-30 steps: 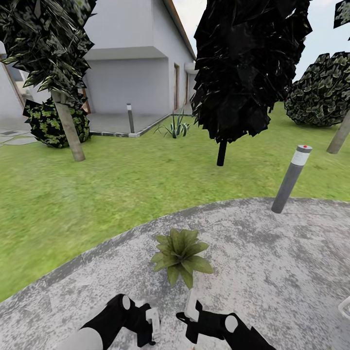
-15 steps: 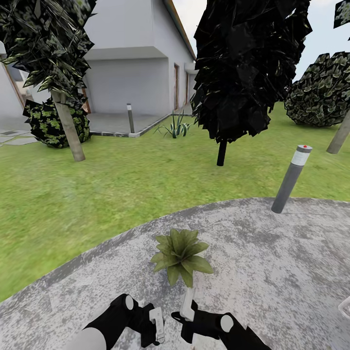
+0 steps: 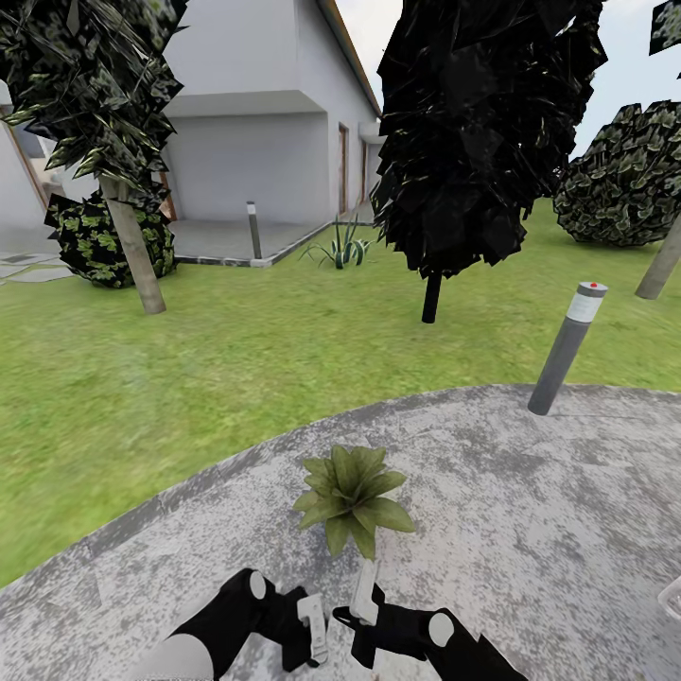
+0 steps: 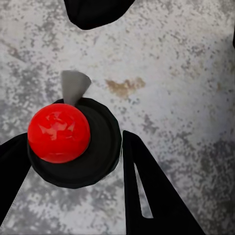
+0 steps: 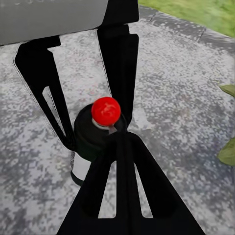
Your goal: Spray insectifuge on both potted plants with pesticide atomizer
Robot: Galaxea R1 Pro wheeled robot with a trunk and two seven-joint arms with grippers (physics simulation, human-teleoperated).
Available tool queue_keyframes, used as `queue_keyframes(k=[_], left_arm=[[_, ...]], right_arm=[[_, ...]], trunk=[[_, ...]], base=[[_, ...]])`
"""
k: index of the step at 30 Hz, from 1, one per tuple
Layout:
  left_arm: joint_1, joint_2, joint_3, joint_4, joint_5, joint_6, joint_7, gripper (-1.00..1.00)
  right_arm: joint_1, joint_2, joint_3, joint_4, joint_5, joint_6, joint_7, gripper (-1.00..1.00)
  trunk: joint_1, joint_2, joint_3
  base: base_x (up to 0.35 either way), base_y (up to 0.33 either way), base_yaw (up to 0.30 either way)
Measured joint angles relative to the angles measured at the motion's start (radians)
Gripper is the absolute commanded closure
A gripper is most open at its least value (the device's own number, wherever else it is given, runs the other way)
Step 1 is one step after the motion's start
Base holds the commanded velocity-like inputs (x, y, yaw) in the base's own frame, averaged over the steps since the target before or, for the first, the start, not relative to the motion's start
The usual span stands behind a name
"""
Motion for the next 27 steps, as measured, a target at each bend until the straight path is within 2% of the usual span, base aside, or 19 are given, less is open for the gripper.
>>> queue_keyframes(k=[19, 27], left_arm=[[-0.006, -0.006, 0.001, 0.001, 0.002, -0.010, -0.005, 1.00], [-0.006, -0.009, 0.001, 0.001, 0.002, -0.012, -0.036, 1.00]], right_arm=[[0.000, 0.000, 0.000, 0.000, 0.001, 0.000, 0.000, 1.00], [0.000, 0.000, 0.000, 0.000, 0.001, 0.000, 0.000, 1.00]], trunk=[[0.000, 0.000, 0.000], [0.000, 0.000, 0.000]], base=[[0.000, 0.000, 0.000], [0.000, 0.000, 0.000]])
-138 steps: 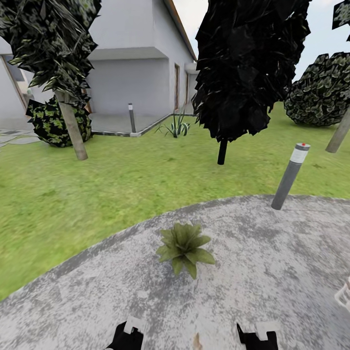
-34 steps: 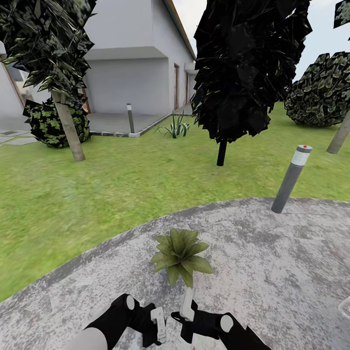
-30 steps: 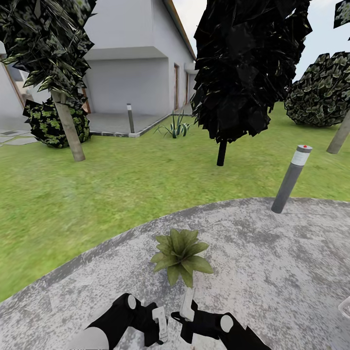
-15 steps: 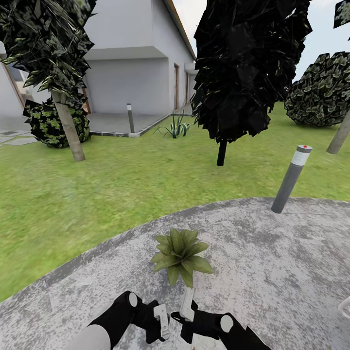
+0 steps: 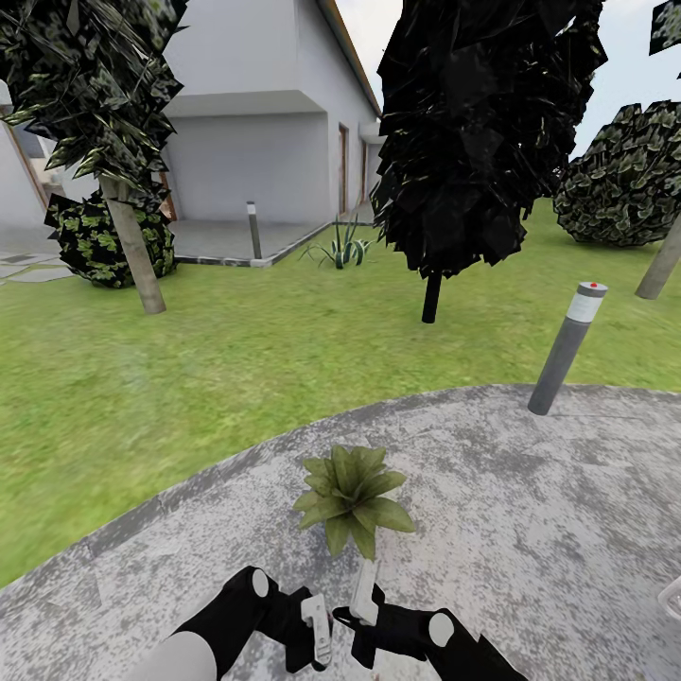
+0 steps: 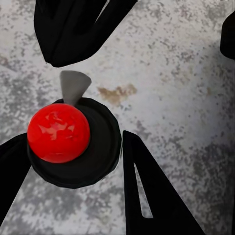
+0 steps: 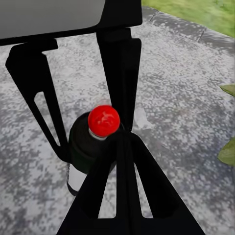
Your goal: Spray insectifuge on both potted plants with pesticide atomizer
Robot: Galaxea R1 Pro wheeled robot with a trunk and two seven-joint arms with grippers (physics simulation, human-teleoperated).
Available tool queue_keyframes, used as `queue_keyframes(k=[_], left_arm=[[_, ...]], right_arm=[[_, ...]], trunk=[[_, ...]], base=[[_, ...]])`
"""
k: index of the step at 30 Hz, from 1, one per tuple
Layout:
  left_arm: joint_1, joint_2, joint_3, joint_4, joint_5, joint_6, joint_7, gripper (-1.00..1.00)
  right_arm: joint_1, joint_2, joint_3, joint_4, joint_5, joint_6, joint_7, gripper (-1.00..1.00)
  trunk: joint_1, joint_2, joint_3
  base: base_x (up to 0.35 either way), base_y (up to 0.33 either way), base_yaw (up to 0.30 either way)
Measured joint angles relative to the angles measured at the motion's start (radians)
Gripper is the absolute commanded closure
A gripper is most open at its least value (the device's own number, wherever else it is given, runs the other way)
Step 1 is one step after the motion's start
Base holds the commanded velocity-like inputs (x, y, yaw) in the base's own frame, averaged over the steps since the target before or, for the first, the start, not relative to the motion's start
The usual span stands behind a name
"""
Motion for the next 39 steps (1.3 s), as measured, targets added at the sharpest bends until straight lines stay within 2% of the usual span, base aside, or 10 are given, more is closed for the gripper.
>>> queue_keyframes(k=[13, 18, 22, 24, 31, 35, 36, 39], left_arm=[[0.000, -0.007, 0.000, -0.001, 0.001, 0.000, -0.001, 1.00], [0.000, -0.007, -0.001, -0.002, 0.016, 0.000, -0.001, 1.00], [0.000, 0.006, -0.004, 0.003, 0.010, 0.001, -0.001, 1.00], [0.001, 0.023, -0.005, 0.003, 0.003, 0.002, -0.001, 1.00], [0.010, 0.147, -0.007, 0.003, -0.003, 0.004, -0.001, 1.00], [0.011, 0.199, -0.006, 0.003, -0.001, 0.003, 0.000, 1.00], [0.011, 0.204, -0.006, 0.003, 0.000, 0.003, 0.000, 1.00], [0.012, 0.212, -0.006, 0.002, 0.001, 0.002, 0.001, 1.00]], right_arm=[[0.000, 0.000, 0.000, 0.000, 0.000, 0.000, 0.000, 1.00], [0.000, 0.000, 0.000, 0.000, 0.000, 0.000, 0.000, 1.00], [0.000, 0.000, 0.000, 0.000, 0.000, 0.000, 0.000, 1.00], [0.000, 0.000, 0.000, 0.000, 0.000, 0.000, 0.000, 1.00], [0.000, -0.005, -0.001, 0.003, 0.002, 0.000, 0.000, 1.00], [0.000, -0.012, -0.002, 0.006, 0.002, 0.000, -0.001, 1.00], [0.000, -0.013, -0.003, 0.007, 0.002, 0.001, -0.001, -1.00], [0.000, -0.029, -0.003, 0.008, 0.002, 0.001, -0.003, -1.00]], trunk=[[0.000, 0.000, 0.000], [0.000, 0.000, 0.000], [0.000, 0.000, 0.000], [0.000, 0.000, 0.000], [0.000, 0.000, 0.000], [0.000, 0.000, 0.000], [0.000, 0.000, 0.000], [0.000, 0.000, 0.000]], base=[[0.000, 0.000, 0.000], [0.000, 0.000, 0.000], [0.000, 0.000, 0.000], [0.000, 0.000, 0.000], [0.000, 0.000, 0.000], [0.000, 0.000, 0.000], [0.000, 0.000, 0.000], [0.000, 0.000, 0.000]])
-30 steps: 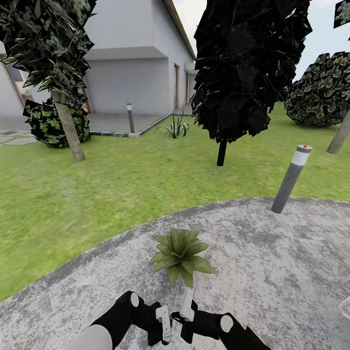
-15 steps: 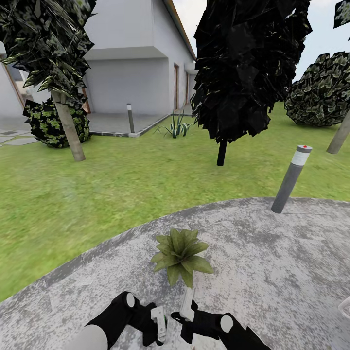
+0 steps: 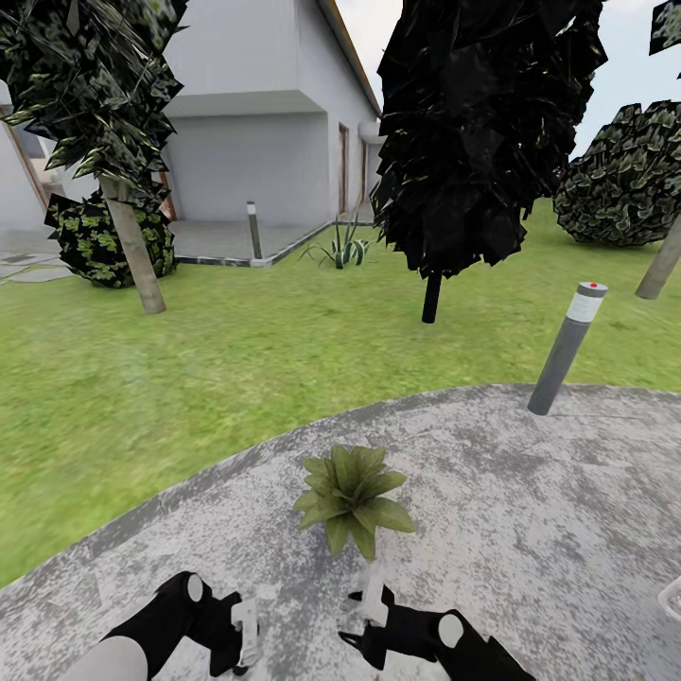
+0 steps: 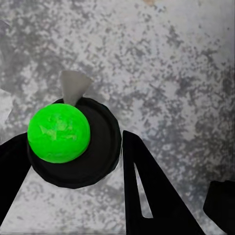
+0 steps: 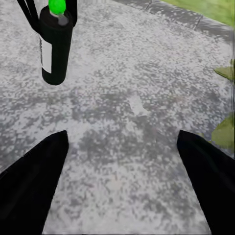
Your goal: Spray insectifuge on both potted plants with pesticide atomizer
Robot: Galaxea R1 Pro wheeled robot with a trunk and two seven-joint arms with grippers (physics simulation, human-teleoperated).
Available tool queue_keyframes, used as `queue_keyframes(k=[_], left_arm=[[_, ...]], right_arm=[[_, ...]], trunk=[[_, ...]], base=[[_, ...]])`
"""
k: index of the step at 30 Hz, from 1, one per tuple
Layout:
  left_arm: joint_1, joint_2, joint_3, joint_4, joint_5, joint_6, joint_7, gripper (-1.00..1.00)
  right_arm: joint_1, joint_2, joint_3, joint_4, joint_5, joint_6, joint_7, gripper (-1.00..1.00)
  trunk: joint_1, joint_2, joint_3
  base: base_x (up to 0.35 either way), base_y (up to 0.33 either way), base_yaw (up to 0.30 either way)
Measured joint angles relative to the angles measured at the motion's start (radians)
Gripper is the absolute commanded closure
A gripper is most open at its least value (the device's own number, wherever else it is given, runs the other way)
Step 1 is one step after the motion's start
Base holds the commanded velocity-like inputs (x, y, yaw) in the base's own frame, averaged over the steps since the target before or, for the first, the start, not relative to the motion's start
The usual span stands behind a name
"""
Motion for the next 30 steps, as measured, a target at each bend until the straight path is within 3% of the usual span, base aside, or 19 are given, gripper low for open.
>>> queue_keyframes(k=[5, 8, 11, 12, 14, 15, 17, 18, 19, 21, 23, 25, 27, 30], left_arm=[[0.000, 0.001, 0.010, 0.001, 0.010, 0.010, 0.022, 1.00], [0.001, 0.001, 0.044, 0.008, 0.021, 0.013, 0.065, 1.00], [0.002, -0.001, 0.159, 0.014, 0.047, 0.014, 0.114, 1.00], [0.002, -0.001, 0.216, 0.015, 0.060, 0.014, 0.128, 1.00], [0.002, -0.002, 0.297, 0.016, 0.073, 0.014, 0.143, 1.00], [0.003, -0.004, 0.343, 0.016, 0.078, 0.015, 0.148, 1.00], [0.003, -0.006, 0.376, 0.017, 0.081, 0.019, 0.151, 1.00], [0.002, -0.008, 0.389, 0.016, 0.081, 0.027, 0.152, 1.00], [0.002, -0.009, 0.396, 0.016, 0.080, 0.050, 0.151, 1.00], [0.002, -0.021, 0.401, 0.017, 0.074, 0.163, 0.151, 1.00], [-0.002, -0.053, 0.404, 0.007, 0.073, 0.274, 0.149, 1.00], [-0.010, -0.085, 0.398, 0.003, 0.076, 0.400, 0.149, 1.00], [-0.027, -0.121, 0.396, 0.001, 0.078, 0.509, 0.148, 1.00], [-0.089, -0.165, 0.375, 0.001, 0.076, 0.661, 0.148, 1.00]], right_arm=[[0.000, -0.036, -0.007, 0.002, -0.003, 0.021, -0.007, -1.00], [0.003, -0.070, -0.009, 0.012, -0.007, 0.036, -0.050, -1.00], [0.007, -0.094, -0.012, 0.121, -0.012, 0.037, -0.195, -1.00], [0.007, -0.096, -0.011, 0.174, -0.021, 0.036, -0.241, -1.00], [0.008, -0.098, -0.014, 0.237, -0.059, 0.034, -0.277, -1.00], [0.008, -0.099, -0.018, 0.273, -0.105, 0.033, -0.296, -1.00], [0.008, -0.100, -0.024, 0.308, -0.194, 0.031, -0.351, -1.00], [0.009, -0.101, -0.023, 0.321, -0.251, 0.031, -0.408, -1.00], [0.009, -0.101, -0.020, 0.328, -0.289, 0.032, -0.469, -1.00], [0.009, -0.100, -0.018, 0.335, -0.339, 0.034, -0.573, -1.00], [0.009, -0.099, -0.050, 0.336, -0.419, 0.035, -0.640, -1.00], [0.009, -0.097, -0.101, 0.336, -0.525, 0.036, -0.707, -1.00], [0.009, -0.095, -0.111, 0.336, -0.562, 0.038, -0.731, -1.00], [0.009, -0.088, -0.114, 0.337, -0.577, 0.039, -0.739, -1.00]], trunk=[[0.000, 0.000, 0.000], [0.000, 0.000, 0.000], [0.000, 0.000, 0.000], [0.000, 0.000, 0.000], [0.000, 0.000, 0.000], [0.000, 0.000, 0.000], [0.000, 0.000, 0.000], [0.000, 0.000, 0.000], [0.000, 0.000, 0.000], [0.000, 0.000, 0.000], [0.000, 0.000, 0.000], [0.000, 0.000, 0.000], [0.000, 0.000, 0.000], [0.000, 0.000, 0.000]], base=[[0.000, 0.000, 0.000], [0.000, 0.000, 0.000], [0.000, 0.000, 0.000], [0.000, 0.000, 0.000], [0.000, 0.000, 0.000], [0.000, 0.000, 0.000], [0.000, 0.000, 0.000], [0.000, 0.000, 0.000], [0.000, 0.000, 0.000], [0.000, 0.000, 0.000], [0.000, 0.000, 0.000], [0.000, 0.000, 0.000], [0.000, 0.000, 0.000], [0.000, 0.000, 0.000]])
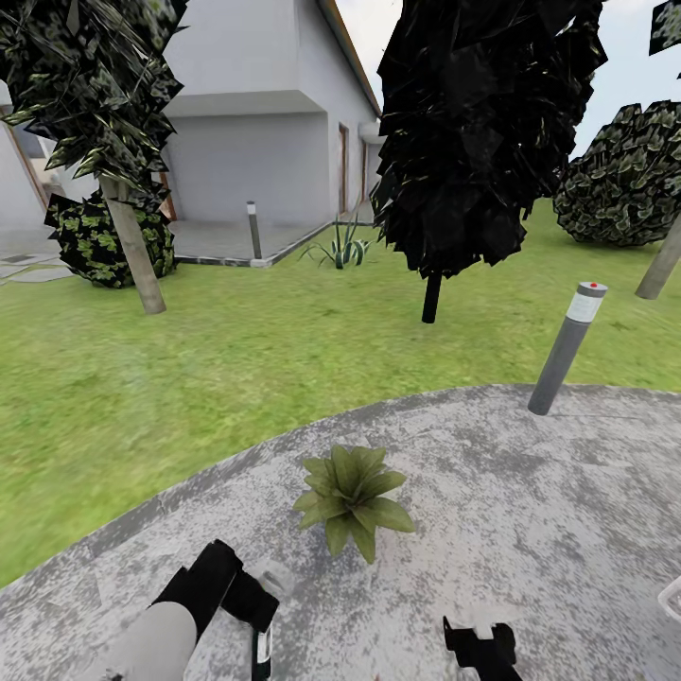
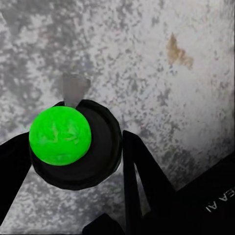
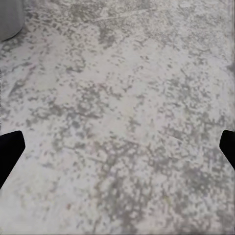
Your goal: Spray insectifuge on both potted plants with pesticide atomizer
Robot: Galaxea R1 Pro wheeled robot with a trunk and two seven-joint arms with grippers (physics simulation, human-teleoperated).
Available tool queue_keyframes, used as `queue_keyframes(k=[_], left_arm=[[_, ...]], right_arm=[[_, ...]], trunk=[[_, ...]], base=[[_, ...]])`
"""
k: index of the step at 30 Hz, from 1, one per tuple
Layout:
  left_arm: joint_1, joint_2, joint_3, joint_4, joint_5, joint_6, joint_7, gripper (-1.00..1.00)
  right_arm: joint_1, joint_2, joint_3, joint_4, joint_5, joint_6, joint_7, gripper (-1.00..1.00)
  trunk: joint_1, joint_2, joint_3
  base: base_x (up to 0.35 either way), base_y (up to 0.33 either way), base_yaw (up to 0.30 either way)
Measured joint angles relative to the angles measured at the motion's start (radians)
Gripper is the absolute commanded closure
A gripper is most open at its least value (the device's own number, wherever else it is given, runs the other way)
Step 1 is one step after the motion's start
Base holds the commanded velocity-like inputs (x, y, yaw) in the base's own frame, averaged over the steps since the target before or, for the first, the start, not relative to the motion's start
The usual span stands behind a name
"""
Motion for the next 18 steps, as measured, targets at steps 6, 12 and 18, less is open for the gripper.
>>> queue_keyframes(k=[6, 12, 18], left_arm=[[-0.109, -0.027, -0.050, 0.007, -0.001, 0.168, -0.033, 1.00], [-0.143, -0.024, -0.228, 0.000, -0.005, 0.215, -0.134, 1.00], [-0.154, -0.021, -0.304, -0.003, -0.008, 0.257, -0.236, 1.00]], right_arm=[[0.005, 0.001, -0.002, 0.001, -0.004, -0.001, -0.001, -1.00], [0.019, 0.001, -0.003, 0.001, -0.006, -0.002, 0.000, -1.00], [0.035, 0.002, -0.002, 0.000, -0.007, -0.002, -0.001, -1.00]], trunk=[[0.000, 0.000, 0.000], [0.000, 0.000, 0.000], [0.000, 0.000, 0.000]], base=[[0.000, 0.000, 0.000], [0.000, 0.000, 0.000], [0.000, 0.000, -0.049]])
